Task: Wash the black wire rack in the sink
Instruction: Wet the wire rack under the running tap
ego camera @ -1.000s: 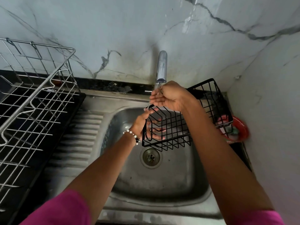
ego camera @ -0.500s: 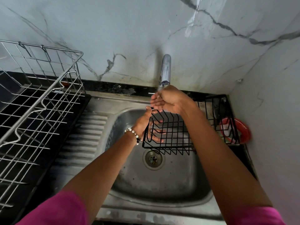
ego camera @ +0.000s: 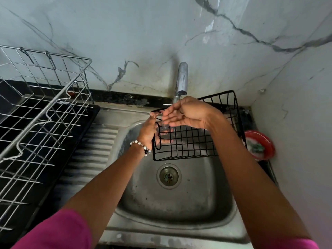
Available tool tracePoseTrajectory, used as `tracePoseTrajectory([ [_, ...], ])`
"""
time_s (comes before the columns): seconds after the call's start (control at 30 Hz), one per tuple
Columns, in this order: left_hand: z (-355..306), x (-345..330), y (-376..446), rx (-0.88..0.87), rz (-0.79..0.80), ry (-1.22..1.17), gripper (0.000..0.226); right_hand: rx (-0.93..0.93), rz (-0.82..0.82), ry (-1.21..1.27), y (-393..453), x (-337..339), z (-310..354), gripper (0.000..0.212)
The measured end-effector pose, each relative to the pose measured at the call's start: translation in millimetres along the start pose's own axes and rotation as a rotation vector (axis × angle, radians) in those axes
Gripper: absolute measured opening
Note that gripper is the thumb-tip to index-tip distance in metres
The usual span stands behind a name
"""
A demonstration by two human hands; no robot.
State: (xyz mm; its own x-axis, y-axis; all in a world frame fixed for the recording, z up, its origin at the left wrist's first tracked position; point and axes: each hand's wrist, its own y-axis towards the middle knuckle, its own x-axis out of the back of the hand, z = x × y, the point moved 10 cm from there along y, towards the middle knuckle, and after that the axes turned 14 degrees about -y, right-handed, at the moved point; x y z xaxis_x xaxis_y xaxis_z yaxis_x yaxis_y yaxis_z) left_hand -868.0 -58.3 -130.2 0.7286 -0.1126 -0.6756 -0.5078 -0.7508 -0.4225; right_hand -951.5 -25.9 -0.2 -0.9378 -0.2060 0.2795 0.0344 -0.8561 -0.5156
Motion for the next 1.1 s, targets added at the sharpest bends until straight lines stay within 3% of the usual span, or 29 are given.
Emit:
tracePoseTrajectory([
  [0.13, -13.9, -8.1, 0.2, -0.068, 0.041, -0.038, 0.048, 0.000, -0.120, -0.016, 3.1, 8.5, 1.0, 0.030],
  [0.27, -24.9, -5.3, -2.9, -0.169, -0.028, -0.020, 0.032, -0.003, -0.023, 0.016, 3.0, -3.0, -4.6, 0.033],
  [0.33, -29.4, -6.1, -6.2, -0.212, -0.049, -0.005, 0.018, -0.013, -0.054, 0.028, 3.7, 0.8, -8.1, 0.031],
  [0.43, -36.1, -9.0, -11.3, -0.265, -0.067, 0.022, 0.036, -0.012, -0.086, 0.125, 6.1, 0.4, -14.0, 0.033],
  [0.57, -47.0, -5.9, -17.8, -0.321, -0.126, 0.078, 0.043, -0.034, -0.076, 0.330, 14.2, -0.4, -30.4, 0.035],
  [0.73, -68.2, -0.7, -26.6, -0.392, -0.168, 0.175, 0.036, -0.044, -0.165, 0.493, 21.9, 5.5, -39.4, 0.036],
  [0.93, -78.6, 8.0, -32.7, -0.416, -0.303, 0.202, 0.024, -0.021, -0.080, 0.459, 26.4, -12.9, -26.8, 0.035],
  [1.1, -83.4, 8.0, -38.0, -0.412, -0.369, 0.207, 0.022, -0.036, -0.200, 0.505, 32.4, -2.4, -25.3, 0.034],
])
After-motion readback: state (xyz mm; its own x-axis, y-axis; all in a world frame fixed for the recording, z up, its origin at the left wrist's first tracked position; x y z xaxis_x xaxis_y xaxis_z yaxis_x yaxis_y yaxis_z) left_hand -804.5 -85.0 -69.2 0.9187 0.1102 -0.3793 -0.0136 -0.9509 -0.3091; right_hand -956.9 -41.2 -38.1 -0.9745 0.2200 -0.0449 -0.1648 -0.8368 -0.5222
